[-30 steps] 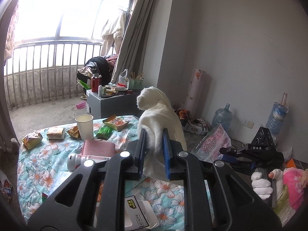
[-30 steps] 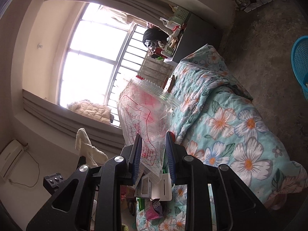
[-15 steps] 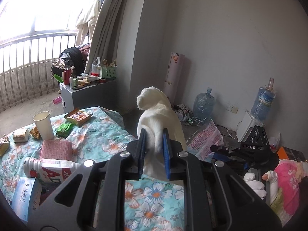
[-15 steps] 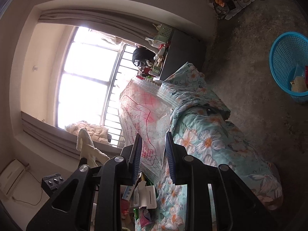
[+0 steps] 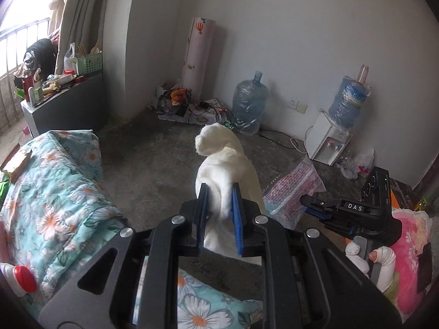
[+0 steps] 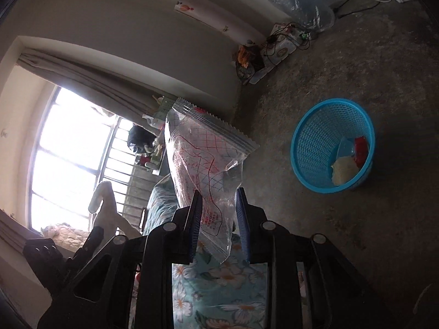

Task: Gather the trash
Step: 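Carry the white cloth and zip bag over the blue wastebasket with both tools, then open both grippers to drop the cloth and zip bag into the wastebasket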

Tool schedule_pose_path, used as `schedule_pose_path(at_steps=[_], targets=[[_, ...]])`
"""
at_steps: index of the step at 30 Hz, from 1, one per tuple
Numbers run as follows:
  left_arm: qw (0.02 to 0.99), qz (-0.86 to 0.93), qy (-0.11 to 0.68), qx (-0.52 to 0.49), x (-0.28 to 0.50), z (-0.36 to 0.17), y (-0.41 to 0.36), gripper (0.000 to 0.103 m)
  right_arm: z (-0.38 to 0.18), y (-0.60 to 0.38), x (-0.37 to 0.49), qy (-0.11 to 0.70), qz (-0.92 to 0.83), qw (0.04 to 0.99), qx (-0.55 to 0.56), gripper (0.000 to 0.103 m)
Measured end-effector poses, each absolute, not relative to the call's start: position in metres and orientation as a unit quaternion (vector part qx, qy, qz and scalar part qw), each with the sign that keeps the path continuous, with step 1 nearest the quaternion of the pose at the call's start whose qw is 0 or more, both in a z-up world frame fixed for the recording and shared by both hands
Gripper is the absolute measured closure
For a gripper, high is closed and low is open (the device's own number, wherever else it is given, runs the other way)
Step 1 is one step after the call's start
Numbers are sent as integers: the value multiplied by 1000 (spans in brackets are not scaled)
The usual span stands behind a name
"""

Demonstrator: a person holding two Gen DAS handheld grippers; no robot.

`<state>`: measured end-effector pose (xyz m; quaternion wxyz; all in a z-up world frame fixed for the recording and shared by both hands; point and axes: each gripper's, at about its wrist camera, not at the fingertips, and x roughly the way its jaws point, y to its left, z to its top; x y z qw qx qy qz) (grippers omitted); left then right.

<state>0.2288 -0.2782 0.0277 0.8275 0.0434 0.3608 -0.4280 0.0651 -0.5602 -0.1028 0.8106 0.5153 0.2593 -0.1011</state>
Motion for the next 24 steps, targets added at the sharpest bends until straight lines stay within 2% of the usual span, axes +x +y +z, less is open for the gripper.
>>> schedule_pose_path(at_steps=[8,15,18,19,20,22,24], targets=[[762,-454,449,109,260,-53,-405,87,-159,-607,83,306,-191,784,504,78],[749,-448,465,147,280,-105,-483,87,-199,-641,128,352,-224,770,483,78],[746,-439,478,147,290,-125,-505,79,-219,-653,144,372,-241,760,475,77],[748,-435,480,143,295,-131,-510,72,-226,-657,149,380,-246,754,475,74],[752,-428,480,143,299,-137,-514,60,-235,-660,153,387,-247,748,478,72],[760,-409,485,142,309,-148,-520,57,-250,-663,159,399,-252,736,485,61],[758,-400,498,128,317,-154,-517,57,-260,-663,161,405,-261,730,485,61]])
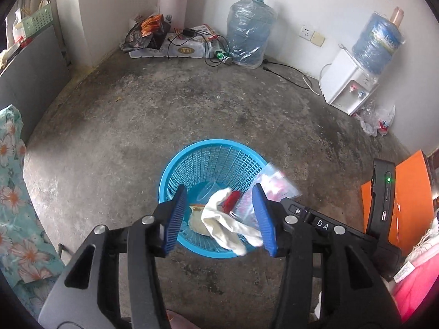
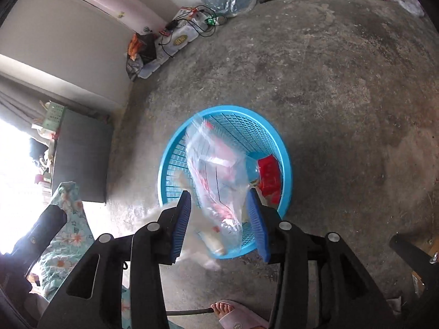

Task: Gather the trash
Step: 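Open both grippers to drop the cloth and zip bag into the wastebasket, then move both tools back over the pile on the bed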

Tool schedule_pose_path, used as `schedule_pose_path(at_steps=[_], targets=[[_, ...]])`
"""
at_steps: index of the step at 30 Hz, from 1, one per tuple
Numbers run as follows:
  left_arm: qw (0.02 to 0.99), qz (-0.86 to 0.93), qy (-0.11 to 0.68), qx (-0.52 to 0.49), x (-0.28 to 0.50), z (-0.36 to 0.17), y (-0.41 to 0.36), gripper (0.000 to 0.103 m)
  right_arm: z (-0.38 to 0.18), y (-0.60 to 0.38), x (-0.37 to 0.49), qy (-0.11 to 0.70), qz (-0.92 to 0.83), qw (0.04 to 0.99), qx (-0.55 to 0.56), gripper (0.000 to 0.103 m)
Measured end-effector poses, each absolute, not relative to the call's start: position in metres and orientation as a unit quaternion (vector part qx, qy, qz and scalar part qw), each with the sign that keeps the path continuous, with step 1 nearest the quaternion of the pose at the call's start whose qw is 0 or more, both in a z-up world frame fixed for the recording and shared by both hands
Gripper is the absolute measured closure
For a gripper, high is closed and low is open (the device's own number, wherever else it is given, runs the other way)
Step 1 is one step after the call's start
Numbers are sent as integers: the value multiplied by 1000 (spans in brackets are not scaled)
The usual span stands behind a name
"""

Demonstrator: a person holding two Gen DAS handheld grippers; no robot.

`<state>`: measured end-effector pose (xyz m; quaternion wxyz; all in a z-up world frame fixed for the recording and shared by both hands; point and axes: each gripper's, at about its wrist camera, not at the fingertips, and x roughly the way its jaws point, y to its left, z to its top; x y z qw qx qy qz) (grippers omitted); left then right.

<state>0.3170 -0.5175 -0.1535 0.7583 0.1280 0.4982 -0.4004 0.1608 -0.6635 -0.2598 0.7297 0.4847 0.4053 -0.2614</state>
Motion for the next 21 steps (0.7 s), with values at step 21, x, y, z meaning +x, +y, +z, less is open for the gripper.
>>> schedule_pose_path(at_steps=[21], targets=[[807,-453,370,77,245,23,-381,45,-114,-551,118,319,-194,842,390,46]])
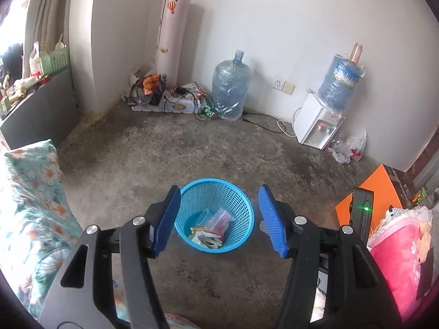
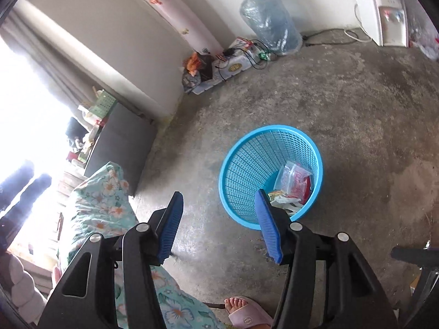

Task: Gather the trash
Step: 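Move both tools back over the pile on the bed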

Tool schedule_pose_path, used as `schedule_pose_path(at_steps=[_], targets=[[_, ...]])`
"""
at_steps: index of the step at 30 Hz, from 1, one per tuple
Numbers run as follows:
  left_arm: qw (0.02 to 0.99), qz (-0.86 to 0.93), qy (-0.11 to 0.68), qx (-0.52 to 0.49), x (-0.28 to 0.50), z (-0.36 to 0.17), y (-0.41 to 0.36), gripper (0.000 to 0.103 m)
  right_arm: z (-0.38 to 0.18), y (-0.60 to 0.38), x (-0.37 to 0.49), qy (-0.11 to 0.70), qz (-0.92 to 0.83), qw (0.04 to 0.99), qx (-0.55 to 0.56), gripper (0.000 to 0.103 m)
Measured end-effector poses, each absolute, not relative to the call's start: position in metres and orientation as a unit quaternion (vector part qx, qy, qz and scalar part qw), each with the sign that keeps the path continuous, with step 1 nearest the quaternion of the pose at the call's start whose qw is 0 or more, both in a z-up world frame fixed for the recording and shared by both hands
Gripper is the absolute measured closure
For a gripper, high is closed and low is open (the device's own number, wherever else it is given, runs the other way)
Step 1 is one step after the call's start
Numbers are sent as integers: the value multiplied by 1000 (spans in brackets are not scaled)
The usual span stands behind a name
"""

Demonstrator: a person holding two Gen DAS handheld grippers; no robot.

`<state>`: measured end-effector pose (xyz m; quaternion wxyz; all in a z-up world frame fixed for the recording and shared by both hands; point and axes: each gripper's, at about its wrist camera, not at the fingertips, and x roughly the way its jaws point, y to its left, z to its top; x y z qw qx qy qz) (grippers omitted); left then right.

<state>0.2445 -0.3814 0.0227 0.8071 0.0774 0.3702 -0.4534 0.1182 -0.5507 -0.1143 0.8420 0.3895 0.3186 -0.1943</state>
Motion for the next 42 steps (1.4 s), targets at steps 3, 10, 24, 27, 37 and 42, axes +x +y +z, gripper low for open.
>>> schedule_pose_path(at_steps=[3,10,24,27,37,42], targets=[[832,-432,343,63,226,56,-339,39,-78,-521,109,302,-182,870,346,38],[870,-381,313,11,184,97,-244,34,-20,-461,92,274,-145,908,283,25],[920,-268,284,-26,118,119,-65,30,18,-355,90,311,24,916,253,25],[933,-225,277,-36,103,124,-15,28,22,-342,88,312,41,915,250,25],[947,-79,284,-129,67,105,136,28,12,-289,106,358,119,890,258,25],[943,-59,286,-162,62,96,168,28,4,-265,115,381,145,876,258,25]])
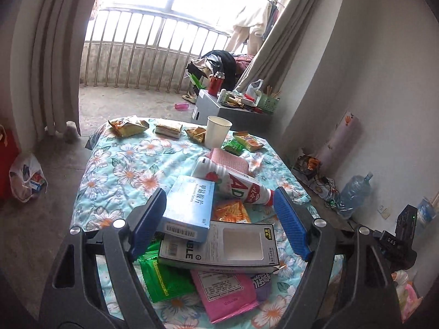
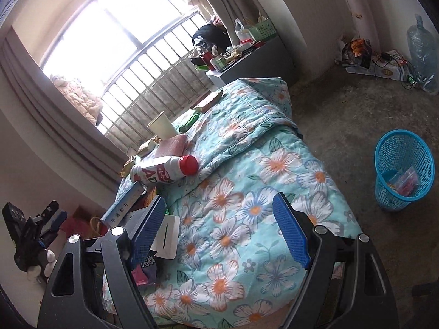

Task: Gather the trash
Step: 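Move both tools back over the pile on the bed, then lower the left gripper onto the blue medicine box while the right reaches the pink sponge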

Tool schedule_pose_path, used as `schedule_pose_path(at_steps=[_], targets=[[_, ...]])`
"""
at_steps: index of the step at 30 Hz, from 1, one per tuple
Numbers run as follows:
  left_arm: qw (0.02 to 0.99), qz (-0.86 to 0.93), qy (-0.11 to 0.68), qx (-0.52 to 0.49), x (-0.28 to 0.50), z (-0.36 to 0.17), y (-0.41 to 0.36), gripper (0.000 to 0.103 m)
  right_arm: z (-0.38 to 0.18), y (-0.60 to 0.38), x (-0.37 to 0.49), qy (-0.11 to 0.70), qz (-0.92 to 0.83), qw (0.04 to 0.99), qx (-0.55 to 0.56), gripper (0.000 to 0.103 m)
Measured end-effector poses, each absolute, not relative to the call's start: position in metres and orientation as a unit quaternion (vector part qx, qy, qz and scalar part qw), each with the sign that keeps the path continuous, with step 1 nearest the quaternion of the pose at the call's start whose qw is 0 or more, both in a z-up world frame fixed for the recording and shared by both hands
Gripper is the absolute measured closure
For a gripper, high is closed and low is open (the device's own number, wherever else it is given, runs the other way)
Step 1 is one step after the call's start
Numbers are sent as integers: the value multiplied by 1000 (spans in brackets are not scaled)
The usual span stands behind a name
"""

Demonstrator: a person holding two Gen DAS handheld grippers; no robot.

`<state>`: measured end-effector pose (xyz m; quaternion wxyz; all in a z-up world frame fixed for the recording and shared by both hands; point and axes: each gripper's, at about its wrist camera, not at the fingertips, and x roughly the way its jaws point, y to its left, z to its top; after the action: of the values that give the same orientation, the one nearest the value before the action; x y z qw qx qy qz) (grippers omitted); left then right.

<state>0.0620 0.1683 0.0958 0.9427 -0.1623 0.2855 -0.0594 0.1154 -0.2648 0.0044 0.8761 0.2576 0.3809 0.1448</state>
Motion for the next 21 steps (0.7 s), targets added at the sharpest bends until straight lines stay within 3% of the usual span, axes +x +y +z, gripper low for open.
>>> schedule_pose_path(at_steps=[21], targets=[[916,-15,323,-237,72,31,223,28,-41,-205,149,468,186,828,246,25]])
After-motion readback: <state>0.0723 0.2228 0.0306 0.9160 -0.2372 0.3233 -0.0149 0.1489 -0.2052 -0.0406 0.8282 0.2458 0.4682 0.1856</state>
